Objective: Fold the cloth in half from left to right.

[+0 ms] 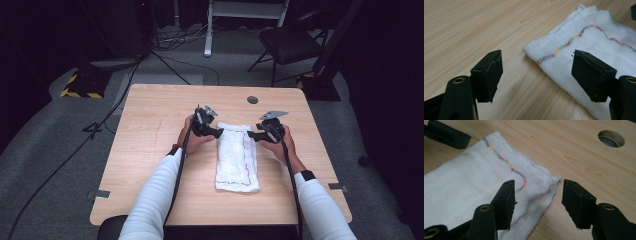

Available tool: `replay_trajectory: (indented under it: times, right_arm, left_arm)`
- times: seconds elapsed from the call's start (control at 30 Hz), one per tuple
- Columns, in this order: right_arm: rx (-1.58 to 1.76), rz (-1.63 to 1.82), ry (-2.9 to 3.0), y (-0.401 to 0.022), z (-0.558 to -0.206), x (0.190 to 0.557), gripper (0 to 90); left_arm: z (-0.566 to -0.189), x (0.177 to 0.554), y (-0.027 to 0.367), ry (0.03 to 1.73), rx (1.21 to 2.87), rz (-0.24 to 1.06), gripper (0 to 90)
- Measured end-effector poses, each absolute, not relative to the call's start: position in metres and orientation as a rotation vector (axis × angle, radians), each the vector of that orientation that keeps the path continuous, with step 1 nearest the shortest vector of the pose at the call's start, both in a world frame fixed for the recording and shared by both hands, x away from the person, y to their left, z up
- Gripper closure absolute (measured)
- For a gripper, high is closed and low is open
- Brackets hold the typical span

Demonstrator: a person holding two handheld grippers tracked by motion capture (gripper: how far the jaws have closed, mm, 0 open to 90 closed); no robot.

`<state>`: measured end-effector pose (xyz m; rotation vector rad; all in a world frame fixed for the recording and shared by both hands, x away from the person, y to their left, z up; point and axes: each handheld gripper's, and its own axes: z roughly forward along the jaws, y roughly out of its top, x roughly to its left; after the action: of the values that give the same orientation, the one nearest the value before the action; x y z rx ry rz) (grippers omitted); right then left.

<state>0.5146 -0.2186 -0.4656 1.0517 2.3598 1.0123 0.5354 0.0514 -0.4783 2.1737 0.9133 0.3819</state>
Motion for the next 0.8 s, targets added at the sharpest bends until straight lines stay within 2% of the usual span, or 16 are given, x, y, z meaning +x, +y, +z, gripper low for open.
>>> replay_trajectory:
  times: [0.4, 0.6, 0.8]
  right_arm:
    - [1.147, 0.996, 2.358, -0.209, -0.479, 0.534, 45.1]
    - [1.207, 0.997, 2.356, -0.21, -0.483, 0.539, 43.7]
    - [1.207, 0.95, 2.387, -0.205, -0.488, 0.54, 43.7]
  left_arm:
    - [-0.489, 0.548, 0.031, 0.934, 2.251, 0.429, 23.6]
    - [-0.493, 0.551, 0.032, 0.942, 2.248, 0.405, 20.8]
    - [-0.498, 0.554, 0.036, 0.992, 2.207, 0.319, 20.8]
